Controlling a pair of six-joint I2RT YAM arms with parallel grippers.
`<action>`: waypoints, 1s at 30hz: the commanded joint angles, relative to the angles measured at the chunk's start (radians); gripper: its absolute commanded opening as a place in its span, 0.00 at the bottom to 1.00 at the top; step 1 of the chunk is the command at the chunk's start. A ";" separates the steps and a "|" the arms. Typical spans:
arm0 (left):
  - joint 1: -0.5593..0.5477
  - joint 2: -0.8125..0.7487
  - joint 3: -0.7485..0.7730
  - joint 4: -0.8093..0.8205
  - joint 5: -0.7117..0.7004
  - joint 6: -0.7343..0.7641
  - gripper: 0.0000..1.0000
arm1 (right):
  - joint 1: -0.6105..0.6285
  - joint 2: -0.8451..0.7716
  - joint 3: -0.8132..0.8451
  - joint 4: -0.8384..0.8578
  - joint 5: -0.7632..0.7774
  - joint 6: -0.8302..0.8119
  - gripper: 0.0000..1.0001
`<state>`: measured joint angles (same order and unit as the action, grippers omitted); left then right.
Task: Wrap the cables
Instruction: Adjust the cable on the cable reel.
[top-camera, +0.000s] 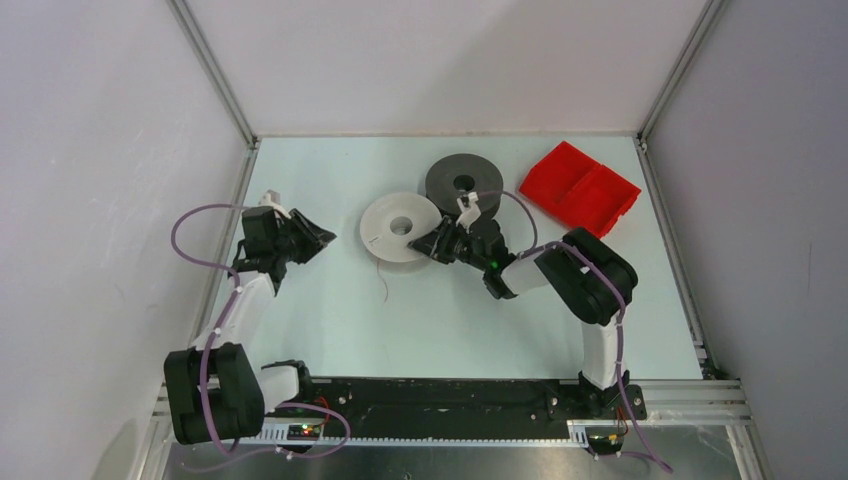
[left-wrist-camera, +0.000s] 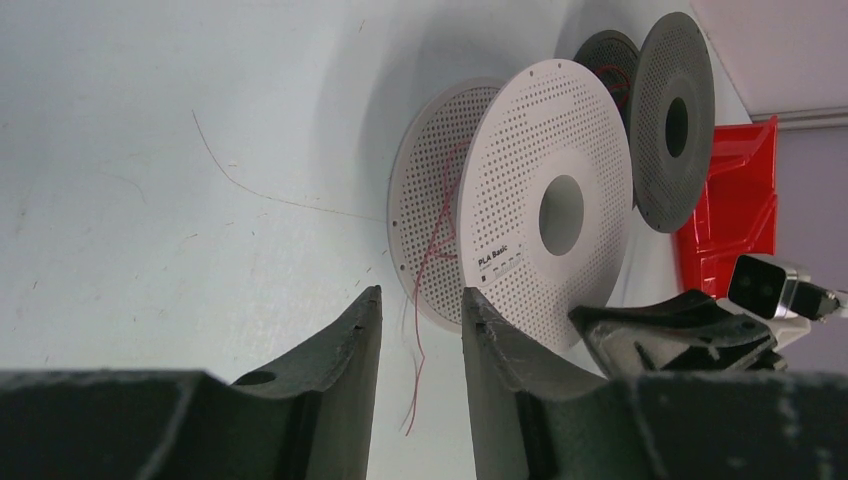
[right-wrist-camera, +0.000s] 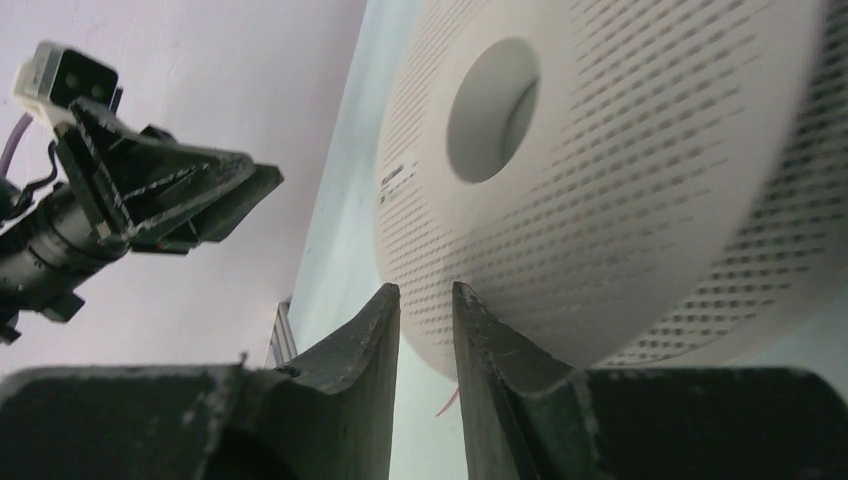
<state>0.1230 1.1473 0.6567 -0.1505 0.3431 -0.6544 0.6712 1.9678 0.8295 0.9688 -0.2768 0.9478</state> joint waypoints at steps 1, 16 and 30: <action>0.009 0.012 0.035 0.035 0.003 0.009 0.39 | 0.025 -0.065 0.025 -0.034 0.038 -0.012 0.33; 0.009 0.012 0.014 0.060 0.069 0.026 0.39 | -0.177 -0.102 0.133 -0.318 -0.061 -0.183 0.47; 0.014 0.012 0.035 0.051 0.042 0.029 0.39 | -0.165 -0.025 0.175 -0.311 -0.113 -0.161 0.38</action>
<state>0.1230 1.1595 0.6571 -0.1242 0.3885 -0.6464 0.4934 1.9247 0.9649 0.6319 -0.3584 0.7837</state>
